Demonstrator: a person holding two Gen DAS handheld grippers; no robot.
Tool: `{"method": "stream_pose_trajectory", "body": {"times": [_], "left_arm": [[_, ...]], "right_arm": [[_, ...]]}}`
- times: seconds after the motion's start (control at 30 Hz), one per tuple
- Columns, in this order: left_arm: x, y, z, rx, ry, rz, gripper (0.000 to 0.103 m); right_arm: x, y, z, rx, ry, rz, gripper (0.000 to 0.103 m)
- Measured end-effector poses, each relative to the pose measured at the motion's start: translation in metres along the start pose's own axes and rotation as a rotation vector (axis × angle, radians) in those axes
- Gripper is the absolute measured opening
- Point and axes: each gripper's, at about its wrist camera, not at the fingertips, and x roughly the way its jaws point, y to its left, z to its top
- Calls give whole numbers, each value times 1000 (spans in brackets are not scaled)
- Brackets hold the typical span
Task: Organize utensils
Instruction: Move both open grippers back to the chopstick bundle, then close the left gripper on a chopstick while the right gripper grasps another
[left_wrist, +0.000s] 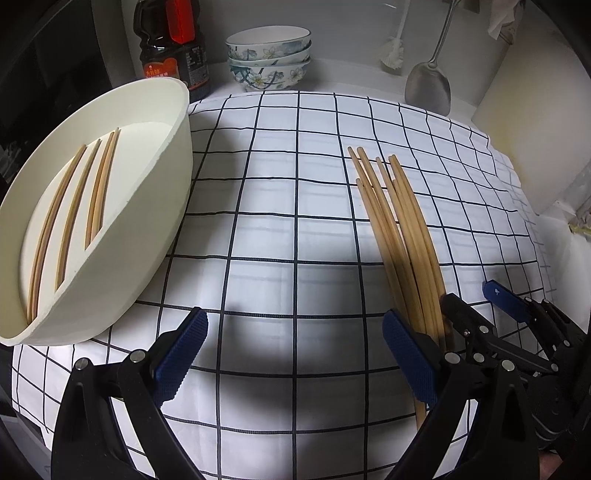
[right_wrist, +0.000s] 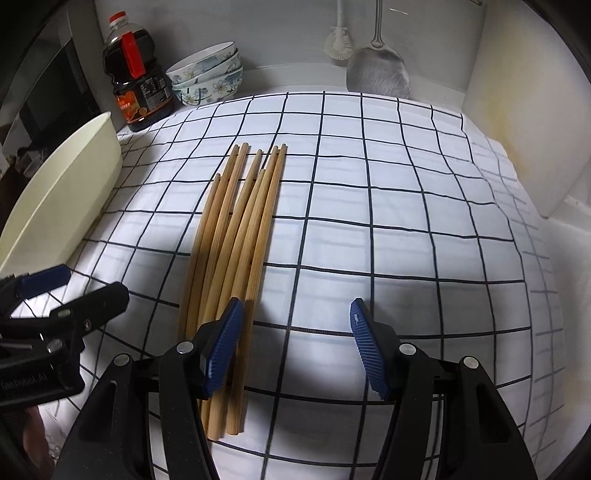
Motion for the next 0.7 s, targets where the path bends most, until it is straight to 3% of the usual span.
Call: {"method": "stream_pose_trajectory", "body": {"times": [0.33,0.7], "left_arm": [[3,-8,2,15,-3,1,94],[18,-28,7,38,16,-25,94]], "right_arm": [[5,6,0,-72,-9,-47,58],[3,-36,1,-1,-20,-83,58]]}}
